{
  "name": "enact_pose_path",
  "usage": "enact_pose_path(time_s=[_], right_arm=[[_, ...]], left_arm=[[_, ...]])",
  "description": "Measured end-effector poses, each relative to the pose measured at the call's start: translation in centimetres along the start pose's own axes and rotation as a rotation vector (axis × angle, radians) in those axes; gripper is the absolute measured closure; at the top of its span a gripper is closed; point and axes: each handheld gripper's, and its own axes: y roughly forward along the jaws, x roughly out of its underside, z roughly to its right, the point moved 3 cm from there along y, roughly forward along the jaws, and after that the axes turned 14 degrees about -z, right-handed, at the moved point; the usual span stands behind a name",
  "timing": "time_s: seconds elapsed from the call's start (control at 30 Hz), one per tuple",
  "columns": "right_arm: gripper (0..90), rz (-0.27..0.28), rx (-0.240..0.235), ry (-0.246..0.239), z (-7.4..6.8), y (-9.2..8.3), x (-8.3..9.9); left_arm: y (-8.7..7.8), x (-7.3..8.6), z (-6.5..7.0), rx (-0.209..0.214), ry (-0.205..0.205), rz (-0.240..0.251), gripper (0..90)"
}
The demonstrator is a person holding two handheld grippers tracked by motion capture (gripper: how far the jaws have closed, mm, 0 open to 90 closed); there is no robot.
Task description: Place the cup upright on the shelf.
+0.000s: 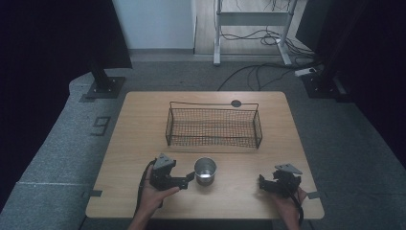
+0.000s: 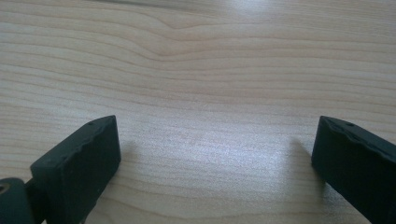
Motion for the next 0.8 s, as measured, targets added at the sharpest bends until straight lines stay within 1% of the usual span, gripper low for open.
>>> enact_pose_path(time_s=[0.13,0.3,0.53,0.7,0.77,0.8], right_arm=[[1.2,0.0,0.0,0.0,0.0,0.0,0.0],[1.4,0.0,0.0,0.001,0.0,0.0,0.0],[1.4,0.0,0.0,0.001,0.0,0.0,0.0],[1.4,0.001,0.0,0.001,0.0,0.0,0.0],[1.4,0.001,0.0,0.001,0.0,0.0,0.0],[1.3,0.001,0.0,0.001,0.0,0.0,0.0]], left_arm=[[0.3,-0.2,0.3,0.0,0.004,-0.007,5.7],[1.2,-0.4,0.9,0.007,0.023,-0.028,2.9],[2.1,-0.7,1.7,0.022,0.043,-0.04,1.9],[2.9,-1.2,2.2,0.009,0.046,-0.046,1.6],[3.2,-1.3,2.3,0.011,0.041,-0.046,1.7],[3.4,-1.4,2.4,0.012,0.044,-0.047,1.7]])
